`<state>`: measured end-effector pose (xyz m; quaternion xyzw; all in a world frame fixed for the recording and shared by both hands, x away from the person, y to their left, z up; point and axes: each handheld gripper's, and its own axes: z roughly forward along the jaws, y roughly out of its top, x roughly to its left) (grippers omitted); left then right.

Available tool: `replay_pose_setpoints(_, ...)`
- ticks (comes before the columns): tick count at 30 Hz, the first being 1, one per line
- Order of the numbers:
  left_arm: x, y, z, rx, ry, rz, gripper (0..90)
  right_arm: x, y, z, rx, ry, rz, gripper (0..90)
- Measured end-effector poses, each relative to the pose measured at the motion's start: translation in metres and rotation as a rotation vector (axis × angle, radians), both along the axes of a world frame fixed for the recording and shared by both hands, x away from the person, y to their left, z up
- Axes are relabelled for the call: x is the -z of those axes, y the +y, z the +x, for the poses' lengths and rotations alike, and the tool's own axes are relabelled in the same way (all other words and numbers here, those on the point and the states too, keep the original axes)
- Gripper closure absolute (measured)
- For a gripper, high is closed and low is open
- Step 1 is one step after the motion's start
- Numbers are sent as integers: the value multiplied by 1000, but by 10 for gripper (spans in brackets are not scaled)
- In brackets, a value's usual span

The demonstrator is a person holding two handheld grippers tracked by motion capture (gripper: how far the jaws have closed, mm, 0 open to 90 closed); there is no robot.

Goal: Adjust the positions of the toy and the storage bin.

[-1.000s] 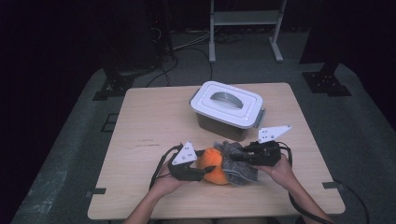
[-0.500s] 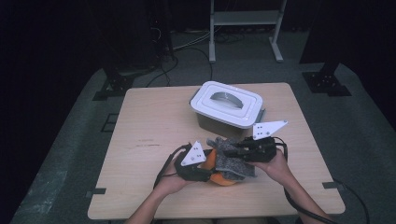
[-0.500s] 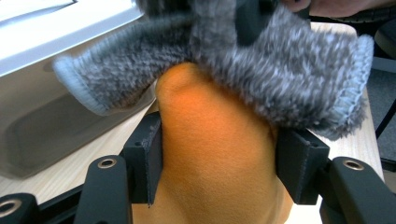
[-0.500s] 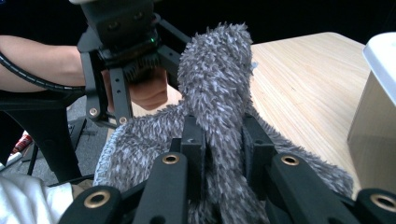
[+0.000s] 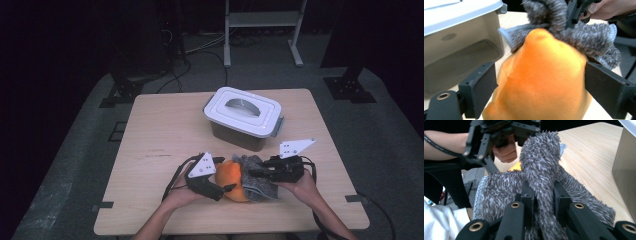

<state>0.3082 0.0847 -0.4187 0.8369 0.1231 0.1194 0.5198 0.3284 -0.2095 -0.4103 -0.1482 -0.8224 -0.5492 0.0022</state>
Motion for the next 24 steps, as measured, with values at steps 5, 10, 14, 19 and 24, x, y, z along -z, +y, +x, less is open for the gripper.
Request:
replay_pose_setpoints(5, 12, 2, 16, 65, 116, -46, 53, 4, -7, -2, -1, 6, -12, 744)
replay_pose_setpoints(10, 3, -2, 9, 13, 73, 13, 331, 2, -9, 0, 24, 9, -14, 746)
replay_pose_setpoints(14, -16, -7, -1, -38, 12, 103, 380, -13, -9, 2, 27, -11, 23, 749)
replay_pose_setpoints(19, -33, -20, -12, -72, -18, 217, 381, -40, 3, 2, -6, -56, 107, 749)
replay_pose_setpoints(24, -34, -25, -15, -86, -8, 208, 341, -46, 25, -1, -36, -85, 51, 748)
